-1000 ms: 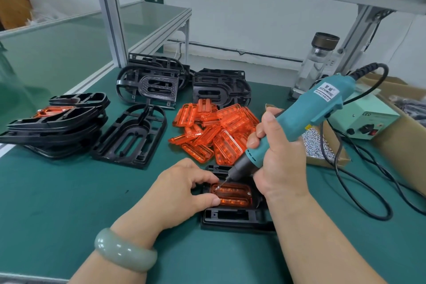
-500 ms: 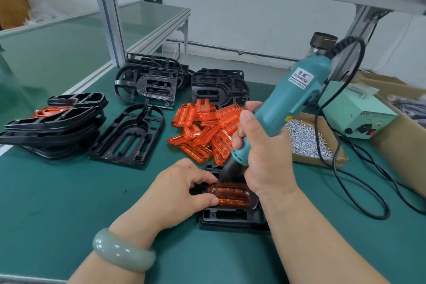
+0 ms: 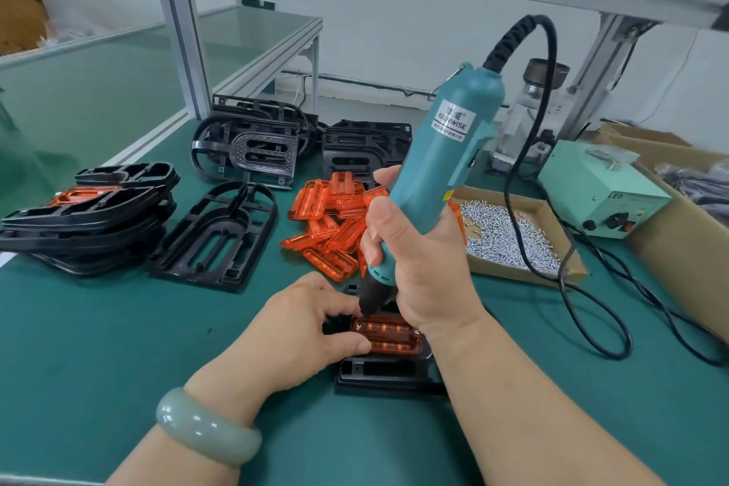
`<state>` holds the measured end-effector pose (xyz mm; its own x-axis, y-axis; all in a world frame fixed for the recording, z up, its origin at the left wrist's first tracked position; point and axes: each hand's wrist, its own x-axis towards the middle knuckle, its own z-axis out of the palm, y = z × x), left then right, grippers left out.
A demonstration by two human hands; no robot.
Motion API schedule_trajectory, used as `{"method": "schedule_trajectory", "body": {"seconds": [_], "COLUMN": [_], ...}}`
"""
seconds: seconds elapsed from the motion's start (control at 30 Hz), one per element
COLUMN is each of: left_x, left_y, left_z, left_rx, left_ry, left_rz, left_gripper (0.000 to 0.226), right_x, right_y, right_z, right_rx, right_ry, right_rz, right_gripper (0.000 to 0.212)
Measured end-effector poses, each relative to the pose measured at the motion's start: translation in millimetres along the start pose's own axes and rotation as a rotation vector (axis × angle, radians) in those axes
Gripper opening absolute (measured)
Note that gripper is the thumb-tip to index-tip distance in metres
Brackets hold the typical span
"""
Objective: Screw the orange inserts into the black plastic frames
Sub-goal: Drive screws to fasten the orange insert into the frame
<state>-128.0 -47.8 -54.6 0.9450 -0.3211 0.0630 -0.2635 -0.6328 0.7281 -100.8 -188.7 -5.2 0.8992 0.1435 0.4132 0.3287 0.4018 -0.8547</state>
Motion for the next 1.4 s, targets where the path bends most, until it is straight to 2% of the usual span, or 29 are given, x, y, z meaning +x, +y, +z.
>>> {"method": "schedule_trajectory", "body": {"seconds": [0.23, 0.5, 0.83, 1.13, 1.4], "left_x": [2, 3, 5, 3, 4], "left_y": [1, 2, 4, 6, 6], "left_z": [-1, -1, -1, -1, -2], "left_rx": [0.027, 0.049, 0.053, 0.046, 0.050], "left_ry": [-0.006, 0.005, -0.025, -0.025, -0.029], "left_rz": [-0.006, -0.005, -0.016, -0.045, -0.052], "left_gripper": [0.041, 0.048, 0.027, 0.036, 0.032], "right_x": [0, 0, -3, 2, 4], "right_y": [2, 4, 8, 6, 3], "right_z": [-1, -2, -5, -7, -12], "right_rx": [0.054, 0.042, -0.006, 0.026, 0.093], "right_ry": [-0.012, -0.012, -0.039, -0.133, -0.091], "right_rz": [0.011, 0.002, -0.038, 0.003, 0.028], "right_gripper": [0.023, 0.017, 0.021, 0.020, 0.020]}}
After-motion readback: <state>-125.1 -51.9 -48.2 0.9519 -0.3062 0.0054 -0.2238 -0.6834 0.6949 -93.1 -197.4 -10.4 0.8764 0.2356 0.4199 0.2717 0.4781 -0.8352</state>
